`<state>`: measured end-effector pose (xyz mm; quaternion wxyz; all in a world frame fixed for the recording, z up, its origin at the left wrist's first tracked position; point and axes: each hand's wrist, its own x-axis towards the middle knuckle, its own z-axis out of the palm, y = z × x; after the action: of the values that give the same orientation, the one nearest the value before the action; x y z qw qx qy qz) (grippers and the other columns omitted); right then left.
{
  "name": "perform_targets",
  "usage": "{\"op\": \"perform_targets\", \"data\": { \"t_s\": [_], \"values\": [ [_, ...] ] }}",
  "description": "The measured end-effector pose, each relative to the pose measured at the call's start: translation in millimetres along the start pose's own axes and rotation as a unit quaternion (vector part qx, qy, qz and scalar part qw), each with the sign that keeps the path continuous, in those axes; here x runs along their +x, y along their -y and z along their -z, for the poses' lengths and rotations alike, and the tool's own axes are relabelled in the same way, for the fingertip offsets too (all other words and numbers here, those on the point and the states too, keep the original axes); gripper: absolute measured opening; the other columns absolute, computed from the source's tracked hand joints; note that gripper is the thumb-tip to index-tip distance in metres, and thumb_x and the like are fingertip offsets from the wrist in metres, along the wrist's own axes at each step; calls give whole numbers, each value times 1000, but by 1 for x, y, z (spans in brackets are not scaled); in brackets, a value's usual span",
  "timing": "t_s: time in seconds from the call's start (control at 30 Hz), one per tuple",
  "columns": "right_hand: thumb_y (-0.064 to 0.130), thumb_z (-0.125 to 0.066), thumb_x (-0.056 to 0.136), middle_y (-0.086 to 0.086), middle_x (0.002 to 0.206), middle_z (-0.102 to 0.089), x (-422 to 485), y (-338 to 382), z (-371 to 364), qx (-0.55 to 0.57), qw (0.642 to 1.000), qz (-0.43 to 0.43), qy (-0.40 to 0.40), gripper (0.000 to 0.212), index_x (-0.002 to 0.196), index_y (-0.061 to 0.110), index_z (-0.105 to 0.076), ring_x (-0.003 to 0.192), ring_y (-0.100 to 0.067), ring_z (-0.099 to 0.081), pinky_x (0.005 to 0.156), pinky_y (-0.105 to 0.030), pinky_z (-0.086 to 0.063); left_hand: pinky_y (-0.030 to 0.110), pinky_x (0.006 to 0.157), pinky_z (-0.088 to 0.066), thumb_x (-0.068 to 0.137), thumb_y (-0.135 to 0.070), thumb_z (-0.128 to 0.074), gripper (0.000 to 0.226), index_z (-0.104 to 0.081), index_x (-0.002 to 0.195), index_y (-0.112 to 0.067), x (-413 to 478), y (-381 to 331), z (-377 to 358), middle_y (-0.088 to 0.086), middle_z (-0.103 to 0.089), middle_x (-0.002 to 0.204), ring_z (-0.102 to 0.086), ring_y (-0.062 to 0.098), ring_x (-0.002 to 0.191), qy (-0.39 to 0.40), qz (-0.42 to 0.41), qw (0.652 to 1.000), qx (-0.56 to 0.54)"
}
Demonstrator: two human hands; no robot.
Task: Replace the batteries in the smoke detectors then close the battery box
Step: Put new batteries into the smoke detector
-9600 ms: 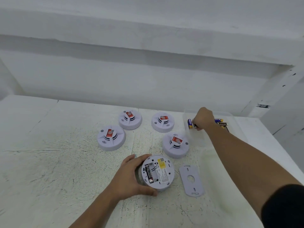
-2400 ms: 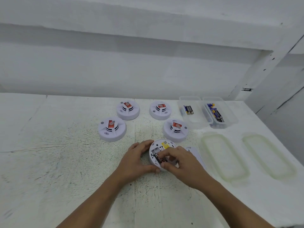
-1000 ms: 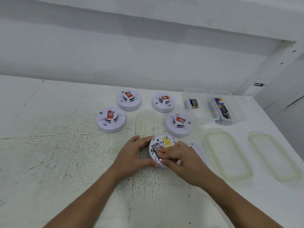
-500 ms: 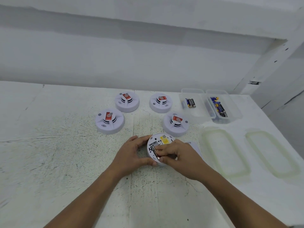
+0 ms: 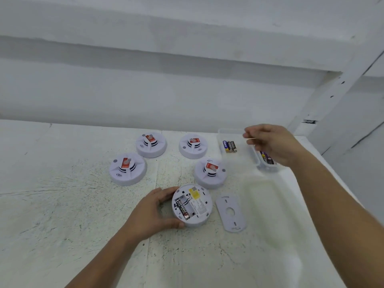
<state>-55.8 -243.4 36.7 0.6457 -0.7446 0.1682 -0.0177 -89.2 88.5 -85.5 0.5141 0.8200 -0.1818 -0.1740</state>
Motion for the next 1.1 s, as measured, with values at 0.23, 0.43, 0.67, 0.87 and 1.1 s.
{"op": "perform_targets", "data": {
  "t_s": [0.23, 0.43, 0.67, 0.87, 1.1],
  "values": [
    [-5, -59, 80, -14, 73, -56, 63, -24, 54, -362, 919, -127, -96, 7, 81, 1, -63, 60, -23, -54, 49, -24, -47, 39, 100, -46, 41, -41, -95, 84, -58, 115, -54, -1, -4, -3, -12, -65, 114, -59, -1, 109, -15, 3, 1000, -25],
    [7, -64, 75, -4, 50, -40, 64, -47, 38, -558, 814, -149, -62, 38, 55, 13, -32, 45, -17, -38, 43, -21, -28, 37, 101, -46, 42, -35, -96, 84, -58, 115, -54, -2, -7, -5, -11, -64, 115, -59, -3, 109, -18, 7, 999, -29],
    [0, -55, 79, -4, 58, -39, 60, -56, 33, -565, 810, -126, -95, 31, 63, 11, -31, 51, -16, -37, 44, -24, -27, 38, 101, -46, 41, -41, -95, 84, -56, 114, -57, -2, -6, -7, -16, -64, 114, -58, -3, 110, -28, 11, 999, -11],
    [2, -57, 78, -5, 62, -42, 62, -57, 36, -546, 821, -138, -92, 27, 64, 10, -35, 54, -16, -40, 47, -24, -30, 41, 104, -43, 42, -43, -94, 86, -56, 117, -55, -3, -4, -7, -18, -63, 117, -54, -2, 116, -30, 18, 999, -13],
    [-6, -61, 79, -20, 70, -59, 55, -43, 56, -246, 950, -126, -143, 7, 78, 0, -57, 54, -30, -58, 58, -36, -54, 36, 100, -46, 42, -39, -95, 84, -58, 115, -55, -3, -3, -7, -16, -64, 112, -58, -5, 108, -31, 5, 999, -15]
  ]
}}
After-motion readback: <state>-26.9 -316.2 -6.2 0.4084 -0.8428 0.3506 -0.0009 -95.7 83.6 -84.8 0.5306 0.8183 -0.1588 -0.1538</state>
